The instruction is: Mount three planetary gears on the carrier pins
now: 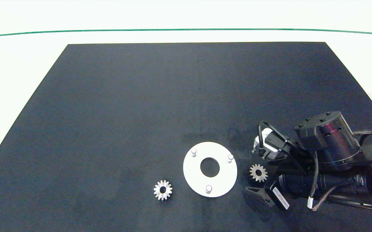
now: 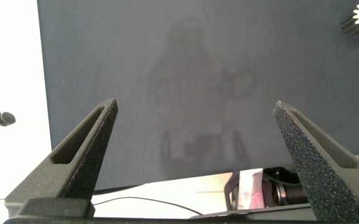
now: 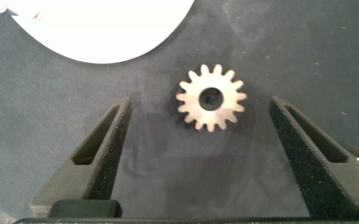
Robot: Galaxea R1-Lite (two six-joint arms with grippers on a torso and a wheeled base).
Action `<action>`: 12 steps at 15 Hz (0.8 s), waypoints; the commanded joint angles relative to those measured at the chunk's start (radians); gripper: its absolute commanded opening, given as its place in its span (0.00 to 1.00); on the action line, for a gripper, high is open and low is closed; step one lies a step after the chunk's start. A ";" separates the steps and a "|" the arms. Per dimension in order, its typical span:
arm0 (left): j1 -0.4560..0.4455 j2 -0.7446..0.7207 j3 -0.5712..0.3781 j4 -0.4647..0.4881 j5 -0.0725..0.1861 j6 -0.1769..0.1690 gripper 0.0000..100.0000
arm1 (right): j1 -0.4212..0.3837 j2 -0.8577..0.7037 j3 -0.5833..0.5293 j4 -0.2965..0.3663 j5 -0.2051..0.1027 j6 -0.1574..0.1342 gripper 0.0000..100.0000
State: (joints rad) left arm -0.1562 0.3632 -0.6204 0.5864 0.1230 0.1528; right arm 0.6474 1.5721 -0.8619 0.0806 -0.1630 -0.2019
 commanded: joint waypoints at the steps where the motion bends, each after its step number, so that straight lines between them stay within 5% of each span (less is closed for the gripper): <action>1: 0.000 -0.003 -0.004 0.004 0.001 0.002 1.00 | 0.001 0.029 -0.006 -0.002 0.002 0.001 0.82; 12: -0.006 0.000 -0.001 0.004 0.001 0.001 1.00 | -0.003 0.078 -0.019 -0.044 0.000 0.001 0.61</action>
State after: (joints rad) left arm -0.1621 0.3617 -0.6204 0.5872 0.1230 0.1530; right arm 0.6451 1.6500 -0.8804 0.0368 -0.1621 -0.1991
